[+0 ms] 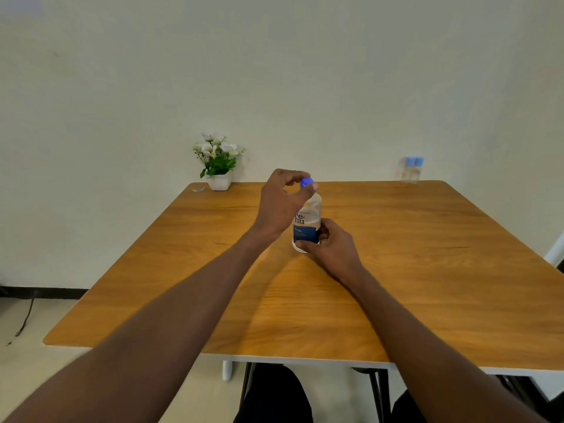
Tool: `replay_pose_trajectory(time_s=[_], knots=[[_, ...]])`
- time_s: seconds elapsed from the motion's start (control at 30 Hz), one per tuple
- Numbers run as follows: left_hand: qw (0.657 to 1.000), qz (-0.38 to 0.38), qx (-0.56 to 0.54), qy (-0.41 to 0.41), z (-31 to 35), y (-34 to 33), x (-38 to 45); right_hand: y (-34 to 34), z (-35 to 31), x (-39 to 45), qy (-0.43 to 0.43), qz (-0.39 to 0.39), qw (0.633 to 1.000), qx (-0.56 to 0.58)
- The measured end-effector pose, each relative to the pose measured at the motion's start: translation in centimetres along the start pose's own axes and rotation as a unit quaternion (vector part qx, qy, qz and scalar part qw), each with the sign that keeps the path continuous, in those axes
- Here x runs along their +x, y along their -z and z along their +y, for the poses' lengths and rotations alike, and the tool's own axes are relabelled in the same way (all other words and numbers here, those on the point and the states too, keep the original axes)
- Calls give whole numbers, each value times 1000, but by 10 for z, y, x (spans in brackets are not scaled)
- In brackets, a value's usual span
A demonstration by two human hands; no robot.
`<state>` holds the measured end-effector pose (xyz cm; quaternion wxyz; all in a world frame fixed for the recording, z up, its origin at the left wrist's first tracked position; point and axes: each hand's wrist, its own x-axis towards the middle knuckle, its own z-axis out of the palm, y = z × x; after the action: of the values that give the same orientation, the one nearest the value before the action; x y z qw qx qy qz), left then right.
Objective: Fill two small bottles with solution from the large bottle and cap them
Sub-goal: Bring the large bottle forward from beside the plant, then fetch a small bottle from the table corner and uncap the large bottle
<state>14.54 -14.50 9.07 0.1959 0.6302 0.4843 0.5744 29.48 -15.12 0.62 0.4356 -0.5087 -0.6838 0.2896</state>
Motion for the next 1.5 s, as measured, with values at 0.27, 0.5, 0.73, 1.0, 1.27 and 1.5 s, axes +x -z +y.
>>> replay_pose_trajectory(time_s=[0.27, 0.5, 0.73, 1.0, 1.27, 1.5], knots=[[999, 34, -41, -2, 12, 6, 9, 0, 2, 1, 0, -2, 1000, 7], [996, 65, 50, 27, -28, 37, -20, 0, 2, 0, 1, 2, 1000, -3], [969, -44, 235, 68, -67, 48, -45, -1, 1, 0, -3, 5, 1000, -7], [956, -94, 245, 133, -75, 53, -47, -1, -1, 0, -4, 4, 1000, -21], [954, -95, 263, 111, -72, 55, -52, 0, -3, -1, -25, 7, 1000, -4], [947, -54, 311, 66, -67, 59, -59, -1, -3, 2, -35, -5, 999, -25]])
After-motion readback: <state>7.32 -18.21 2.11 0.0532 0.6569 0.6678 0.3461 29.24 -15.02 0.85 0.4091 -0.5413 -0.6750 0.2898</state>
